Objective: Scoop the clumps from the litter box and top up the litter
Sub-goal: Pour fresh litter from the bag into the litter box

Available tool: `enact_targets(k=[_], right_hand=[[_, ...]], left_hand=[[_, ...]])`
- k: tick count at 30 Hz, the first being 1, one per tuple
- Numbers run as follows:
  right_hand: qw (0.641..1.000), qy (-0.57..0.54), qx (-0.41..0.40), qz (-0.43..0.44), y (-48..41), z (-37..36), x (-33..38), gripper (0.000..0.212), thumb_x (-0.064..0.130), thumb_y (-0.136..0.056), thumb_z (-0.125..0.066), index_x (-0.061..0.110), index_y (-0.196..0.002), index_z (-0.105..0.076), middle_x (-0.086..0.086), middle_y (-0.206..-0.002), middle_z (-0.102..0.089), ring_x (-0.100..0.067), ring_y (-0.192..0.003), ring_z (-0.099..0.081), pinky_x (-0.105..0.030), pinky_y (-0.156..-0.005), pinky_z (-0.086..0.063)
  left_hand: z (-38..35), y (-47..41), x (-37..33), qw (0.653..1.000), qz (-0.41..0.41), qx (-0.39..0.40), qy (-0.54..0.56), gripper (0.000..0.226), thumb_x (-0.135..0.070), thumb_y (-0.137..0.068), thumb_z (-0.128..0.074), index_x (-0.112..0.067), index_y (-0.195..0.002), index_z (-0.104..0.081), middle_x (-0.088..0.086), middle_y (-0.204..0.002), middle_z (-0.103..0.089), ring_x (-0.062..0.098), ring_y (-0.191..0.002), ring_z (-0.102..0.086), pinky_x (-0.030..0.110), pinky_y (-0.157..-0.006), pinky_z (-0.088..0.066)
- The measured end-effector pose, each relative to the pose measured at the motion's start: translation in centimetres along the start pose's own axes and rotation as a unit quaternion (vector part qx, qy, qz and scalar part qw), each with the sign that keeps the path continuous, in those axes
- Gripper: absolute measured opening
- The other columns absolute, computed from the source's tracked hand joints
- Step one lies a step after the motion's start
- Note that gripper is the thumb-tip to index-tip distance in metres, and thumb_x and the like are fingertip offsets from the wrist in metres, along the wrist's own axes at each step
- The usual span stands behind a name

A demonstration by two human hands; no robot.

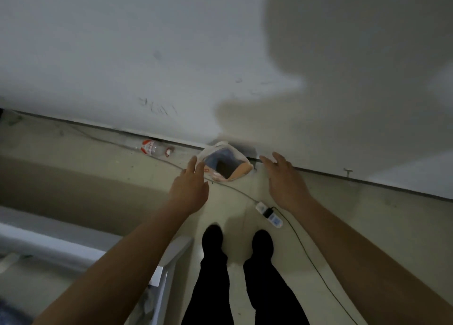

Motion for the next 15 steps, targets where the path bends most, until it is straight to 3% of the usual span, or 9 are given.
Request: enact_targets(k=[4, 9, 12, 15], right_hand=[[0.999, 0.004, 0.039, -0.005, -6.7, -7.6, -1.2, 0.075, -0.001, -0.089, -0.047, 0.027, -0.154, -0.024, -0.015, -0.161, -0.011, -0.038, -0.137, -0.034, -0.047, -0.102, -0.044], [0.996, 0.032, 0.087, 0.018, -13.5, -15.8, -2.3, 0.085, -0.004, -0.089, -0.047, 0.032, -0.157, -0.011, -0.014, -0.164, 0.004, -0.04, -0.137, -0.033, -0.048, -0.1, -0.045], [0.997, 0.04, 0.066, 0.025, -15.2, -19.8, -2.9, 0.07, 0.002, -0.09, -0.053, 0.022, -0.153, -0.03, -0.018, -0.149, -0.036, -0.04, -0.12, -0.049, -0.049, -0.089, -0.05], [0.999, 0.046, 0.014, 0.015, -14.9, -20.9, -2.9, 0.029, 0.008, -0.092, -0.058, 0.013, -0.12, -0.065, -0.012, -0.108, -0.06, -0.031, -0.092, -0.061, -0.04, -0.07, -0.051]], left_hand=[[-8.1, -7.8, 2.7, 0.998, 0.005, 0.061, -0.014, 0.07, -0.021, -0.092, -0.055, -0.015, -0.15, -0.016, 0.003, -0.162, 0.0, 0.033, -0.123, -0.049, 0.042, -0.091, -0.045], [-16.7, -14.5, 5.1, 0.994, -0.064, 0.087, -0.033, 0.08, -0.024, -0.091, -0.06, -0.024, -0.153, -0.01, 0.002, -0.162, 0.003, 0.034, -0.121, -0.051, 0.042, -0.087, -0.047], [-20.1, -15.8, 5.8, 0.991, -0.073, 0.109, -0.03, 0.06, -0.031, -0.095, -0.055, -0.028, -0.148, -0.028, 0.008, -0.148, -0.033, 0.033, -0.12, -0.051, 0.045, -0.089, -0.046], [-21.5, -15.4, 6.4, 0.994, -0.077, 0.065, -0.038, 0.027, -0.029, -0.101, -0.043, -0.016, -0.12, -0.058, 0.011, -0.116, -0.053, 0.036, -0.101, -0.058, 0.041, -0.078, -0.045]])
Point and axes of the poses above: each hand's wrist, its own y-axis away from the middle knuckle, its own z-axis out of the back of the hand, x = y × z, the point moved 1 cm from there along -y, towards the middle knuckle
